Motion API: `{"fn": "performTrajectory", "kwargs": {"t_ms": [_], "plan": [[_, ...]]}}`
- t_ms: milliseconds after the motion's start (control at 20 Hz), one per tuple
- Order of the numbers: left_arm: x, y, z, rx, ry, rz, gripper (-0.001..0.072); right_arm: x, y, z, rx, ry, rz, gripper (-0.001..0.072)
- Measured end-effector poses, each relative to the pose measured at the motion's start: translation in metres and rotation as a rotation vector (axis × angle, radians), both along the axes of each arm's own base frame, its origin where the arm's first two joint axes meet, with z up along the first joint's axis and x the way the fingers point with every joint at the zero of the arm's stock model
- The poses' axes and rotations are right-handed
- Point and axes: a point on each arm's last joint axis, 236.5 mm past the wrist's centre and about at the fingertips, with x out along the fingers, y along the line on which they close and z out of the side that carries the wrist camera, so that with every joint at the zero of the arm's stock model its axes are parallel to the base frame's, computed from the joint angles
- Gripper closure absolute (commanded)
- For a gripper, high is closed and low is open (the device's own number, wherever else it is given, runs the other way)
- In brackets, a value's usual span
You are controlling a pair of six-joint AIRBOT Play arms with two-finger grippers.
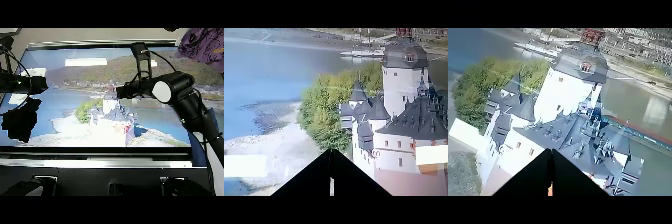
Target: Fold the clothes and pants, and hang the long-sleeved shirts on hangers.
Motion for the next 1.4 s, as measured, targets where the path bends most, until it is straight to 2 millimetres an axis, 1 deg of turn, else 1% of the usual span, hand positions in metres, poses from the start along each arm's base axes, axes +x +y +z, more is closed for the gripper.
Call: {"fn": "performTrajectory", "kwargs": {"t_ms": [1250,1300,1350,1400], "plan": [[0.0001,0.0,0.0001,0.0,0.0,0.0,0.0684,0.0001,0.0,-0.0002,-0.001,0.0,0.0,0.0673],[0.0001,0.0,0.0001,0.0,0.0,0.0,0.057,0.0001,0.0,-0.0002,-0.001,0.0,0.0,0.0673],[0.0,0.0001,0.0,0.0,0.0,0.0,0.0116,0.0001,0.0,-0.0002,-0.001,0.0,0.0,0.0673],[0.0003,0.0021,-0.0004,0.009,-0.001,0.003,-0.0013,0.0001,0.0,-0.0002,-0.001,0.0,0.0,0.0673]]}}
